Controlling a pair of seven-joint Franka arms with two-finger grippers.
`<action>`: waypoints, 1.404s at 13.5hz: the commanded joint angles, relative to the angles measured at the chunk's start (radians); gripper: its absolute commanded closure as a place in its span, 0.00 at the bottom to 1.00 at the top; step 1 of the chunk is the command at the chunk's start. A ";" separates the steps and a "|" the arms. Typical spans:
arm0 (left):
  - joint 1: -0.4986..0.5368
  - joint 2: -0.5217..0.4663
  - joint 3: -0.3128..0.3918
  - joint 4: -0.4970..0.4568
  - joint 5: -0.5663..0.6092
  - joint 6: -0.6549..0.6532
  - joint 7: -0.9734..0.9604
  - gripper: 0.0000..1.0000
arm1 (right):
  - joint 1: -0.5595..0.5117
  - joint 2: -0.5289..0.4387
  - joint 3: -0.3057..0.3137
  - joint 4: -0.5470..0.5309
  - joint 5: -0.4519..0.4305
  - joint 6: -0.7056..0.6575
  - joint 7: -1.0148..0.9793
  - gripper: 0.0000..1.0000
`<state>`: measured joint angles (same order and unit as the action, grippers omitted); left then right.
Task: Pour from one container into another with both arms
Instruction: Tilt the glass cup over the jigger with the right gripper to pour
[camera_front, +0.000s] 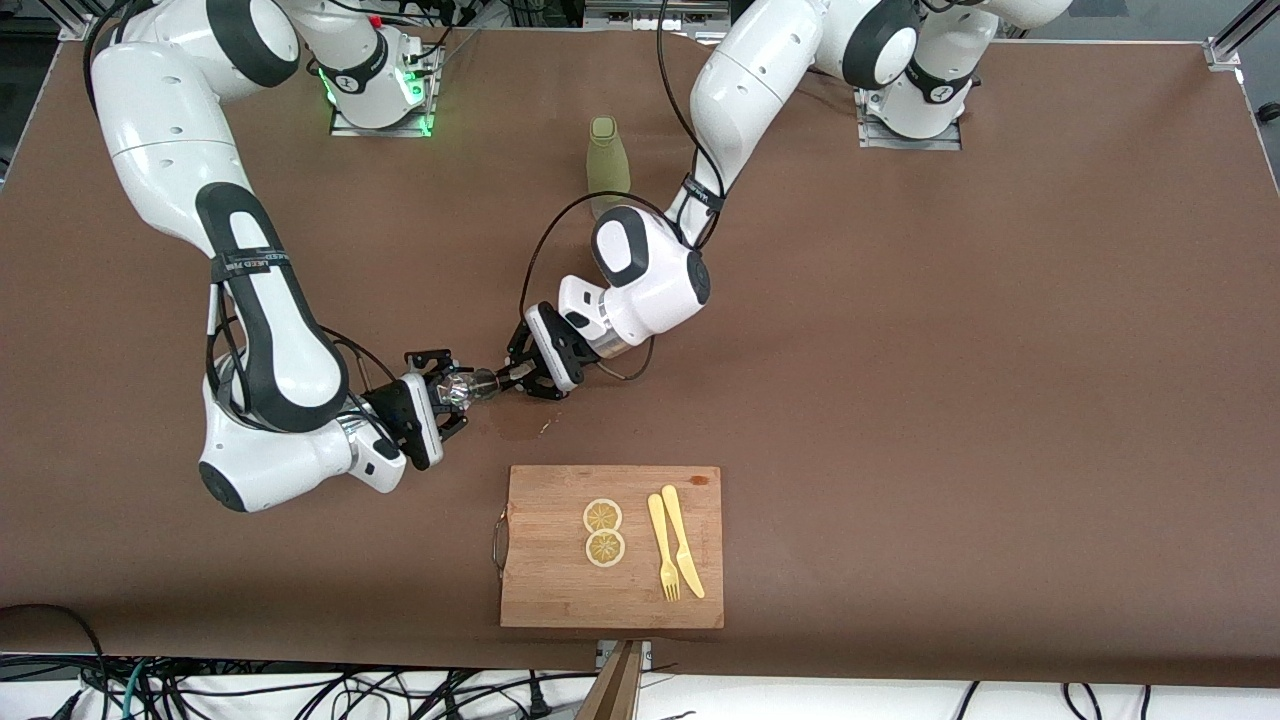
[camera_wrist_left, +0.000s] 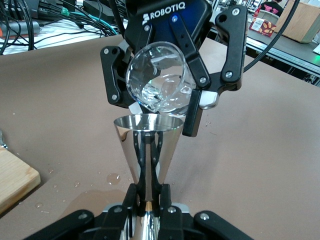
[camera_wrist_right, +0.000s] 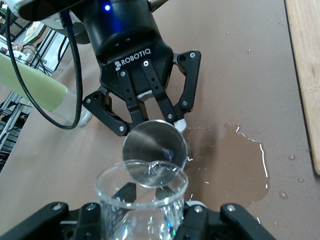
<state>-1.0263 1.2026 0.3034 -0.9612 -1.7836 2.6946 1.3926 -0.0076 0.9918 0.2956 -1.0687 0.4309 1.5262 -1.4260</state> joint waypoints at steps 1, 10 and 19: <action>0.000 0.026 0.014 0.050 -0.030 0.013 -0.007 1.00 | -0.005 0.013 0.028 0.050 -0.041 -0.041 0.050 0.70; 0.005 0.026 0.013 0.050 -0.030 0.013 -0.004 1.00 | -0.005 0.013 0.063 0.079 -0.121 -0.064 0.117 0.70; 0.005 0.026 0.013 0.050 -0.030 0.013 -0.003 1.00 | -0.003 0.013 0.091 0.081 -0.182 -0.060 0.168 0.70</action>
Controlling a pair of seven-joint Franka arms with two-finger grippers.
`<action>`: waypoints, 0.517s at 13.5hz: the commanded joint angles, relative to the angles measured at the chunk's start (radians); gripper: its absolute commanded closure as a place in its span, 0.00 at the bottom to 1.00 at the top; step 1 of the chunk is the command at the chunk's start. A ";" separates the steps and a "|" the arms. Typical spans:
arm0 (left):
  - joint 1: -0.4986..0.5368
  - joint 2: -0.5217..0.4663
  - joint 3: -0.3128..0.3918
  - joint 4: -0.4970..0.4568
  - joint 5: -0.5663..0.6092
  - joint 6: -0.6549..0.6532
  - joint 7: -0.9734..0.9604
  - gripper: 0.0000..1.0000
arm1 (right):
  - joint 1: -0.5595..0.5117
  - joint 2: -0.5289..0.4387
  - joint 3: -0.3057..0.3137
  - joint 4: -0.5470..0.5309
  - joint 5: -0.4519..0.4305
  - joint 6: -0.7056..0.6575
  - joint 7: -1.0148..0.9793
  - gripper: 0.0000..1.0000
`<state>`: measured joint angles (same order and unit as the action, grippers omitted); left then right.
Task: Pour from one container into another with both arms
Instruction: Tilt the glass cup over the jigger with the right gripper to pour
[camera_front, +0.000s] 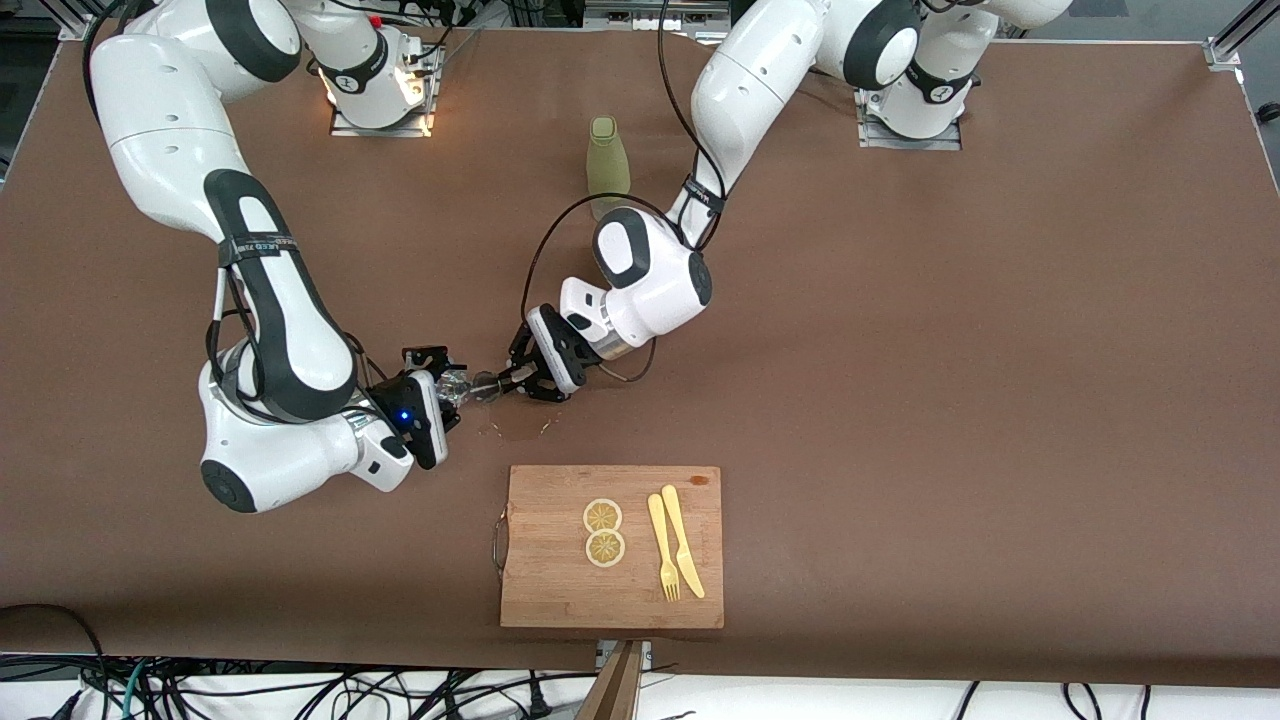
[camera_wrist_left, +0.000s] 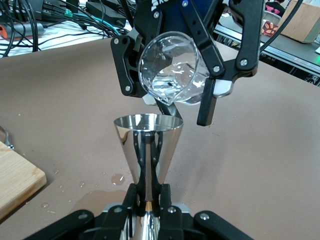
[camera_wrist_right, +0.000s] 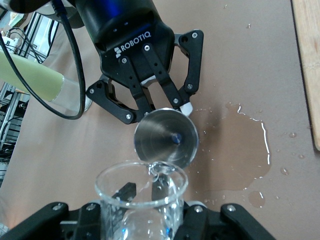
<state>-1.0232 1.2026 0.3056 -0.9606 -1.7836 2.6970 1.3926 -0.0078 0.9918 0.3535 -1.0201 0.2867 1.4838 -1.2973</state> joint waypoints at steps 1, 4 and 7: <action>0.003 0.026 0.010 0.049 -0.030 0.010 -0.001 1.00 | -0.003 0.013 0.045 0.034 -0.044 -0.017 0.050 0.70; 0.005 0.026 0.010 0.049 -0.030 0.010 0.002 1.00 | -0.003 0.013 0.050 0.035 -0.057 -0.014 0.067 0.70; 0.005 0.028 0.010 0.049 -0.030 0.010 0.002 1.00 | 0.003 0.013 0.050 0.035 -0.066 -0.016 0.069 0.70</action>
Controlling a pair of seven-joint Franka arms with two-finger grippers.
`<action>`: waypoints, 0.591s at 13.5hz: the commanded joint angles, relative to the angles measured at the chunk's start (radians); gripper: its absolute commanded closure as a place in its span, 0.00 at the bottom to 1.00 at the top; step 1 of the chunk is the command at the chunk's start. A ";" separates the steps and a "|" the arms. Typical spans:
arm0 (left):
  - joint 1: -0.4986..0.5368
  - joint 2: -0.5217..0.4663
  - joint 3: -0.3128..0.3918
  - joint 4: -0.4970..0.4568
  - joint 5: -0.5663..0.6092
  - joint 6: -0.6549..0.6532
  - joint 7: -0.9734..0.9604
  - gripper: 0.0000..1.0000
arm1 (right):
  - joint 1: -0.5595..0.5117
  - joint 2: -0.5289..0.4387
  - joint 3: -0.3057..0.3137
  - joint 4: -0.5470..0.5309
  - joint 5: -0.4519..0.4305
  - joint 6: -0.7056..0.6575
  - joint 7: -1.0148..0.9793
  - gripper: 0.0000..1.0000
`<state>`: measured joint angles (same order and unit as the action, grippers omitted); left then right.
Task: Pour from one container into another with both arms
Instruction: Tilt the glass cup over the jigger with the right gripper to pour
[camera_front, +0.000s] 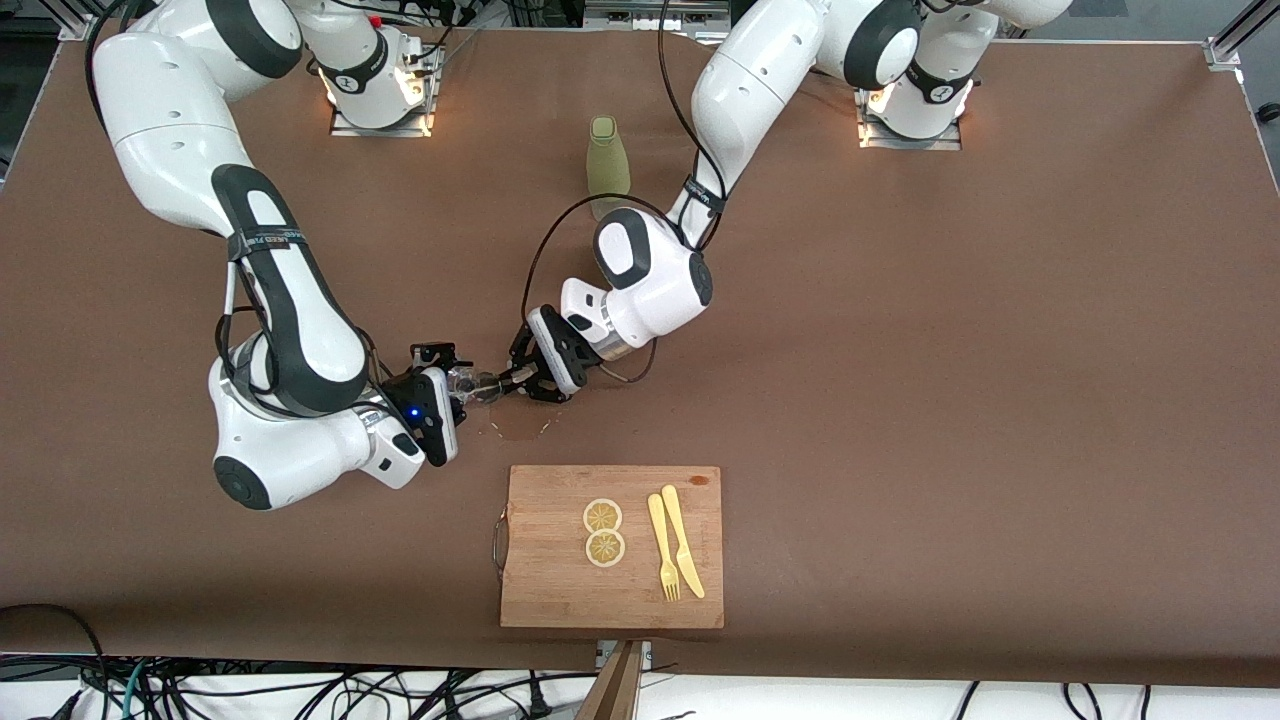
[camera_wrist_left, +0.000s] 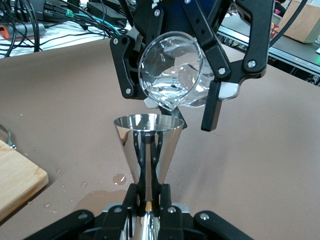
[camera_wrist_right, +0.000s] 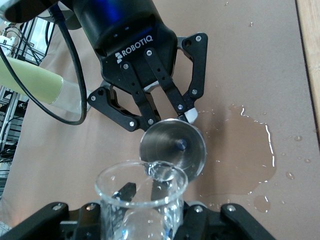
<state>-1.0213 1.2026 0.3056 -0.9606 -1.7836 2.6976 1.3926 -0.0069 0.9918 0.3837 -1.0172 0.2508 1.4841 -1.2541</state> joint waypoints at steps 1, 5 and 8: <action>0.003 0.026 0.010 0.049 -0.030 0.010 0.002 1.00 | 0.002 0.013 0.020 0.034 -0.037 -0.016 0.041 0.70; 0.003 0.028 0.010 0.049 -0.030 0.010 0.002 1.00 | 0.004 0.013 0.037 0.034 -0.070 -0.015 0.065 0.70; 0.003 0.026 0.010 0.049 -0.030 0.010 0.003 1.00 | 0.005 0.013 0.043 0.040 -0.085 -0.015 0.076 0.70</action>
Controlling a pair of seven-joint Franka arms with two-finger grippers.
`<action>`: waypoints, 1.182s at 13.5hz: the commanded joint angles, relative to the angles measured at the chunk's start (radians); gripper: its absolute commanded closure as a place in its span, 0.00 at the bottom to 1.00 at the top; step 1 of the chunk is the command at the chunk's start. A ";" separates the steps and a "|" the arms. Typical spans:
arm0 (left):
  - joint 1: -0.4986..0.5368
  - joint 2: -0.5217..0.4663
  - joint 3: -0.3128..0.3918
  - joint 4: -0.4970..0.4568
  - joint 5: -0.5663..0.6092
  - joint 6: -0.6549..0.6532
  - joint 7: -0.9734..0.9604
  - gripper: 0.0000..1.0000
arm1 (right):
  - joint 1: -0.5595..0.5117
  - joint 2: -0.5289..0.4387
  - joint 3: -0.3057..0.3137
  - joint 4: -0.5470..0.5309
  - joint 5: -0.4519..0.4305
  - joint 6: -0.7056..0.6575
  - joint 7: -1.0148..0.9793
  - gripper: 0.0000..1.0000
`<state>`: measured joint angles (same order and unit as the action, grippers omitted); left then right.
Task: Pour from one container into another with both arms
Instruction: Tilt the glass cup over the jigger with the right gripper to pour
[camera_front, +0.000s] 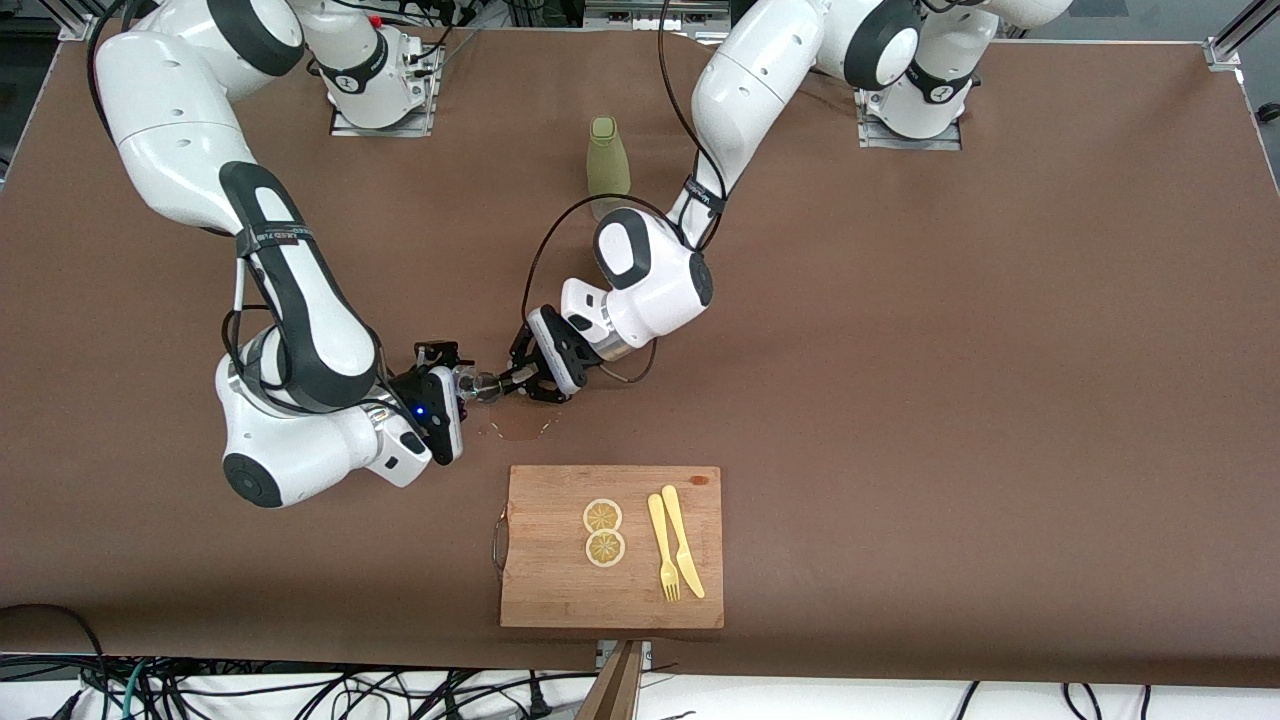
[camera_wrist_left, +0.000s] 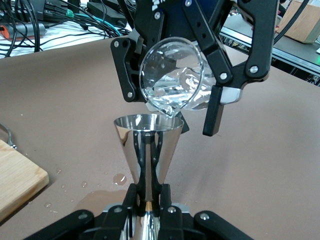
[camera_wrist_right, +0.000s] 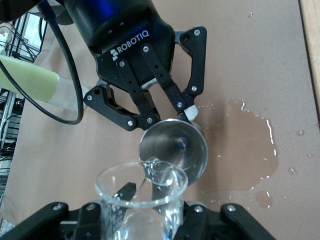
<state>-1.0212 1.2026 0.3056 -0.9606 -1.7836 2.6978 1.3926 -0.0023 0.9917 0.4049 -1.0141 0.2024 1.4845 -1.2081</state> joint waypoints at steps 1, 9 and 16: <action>0.003 0.028 0.010 0.049 -0.030 0.010 0.003 1.00 | 0.001 0.013 0.022 0.038 -0.041 -0.016 0.032 0.70; 0.003 0.028 0.010 0.049 -0.030 0.010 0.005 1.00 | 0.015 0.015 0.025 0.043 -0.066 -0.012 0.024 0.69; 0.003 0.026 0.010 0.049 -0.030 0.010 0.006 1.00 | -0.038 0.022 0.045 0.042 -0.031 -0.010 -0.119 0.68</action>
<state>-1.0210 1.2029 0.3063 -0.9606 -1.7836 2.6982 1.3926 -0.0183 0.9922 0.4193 -1.0050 0.1599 1.4847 -1.2947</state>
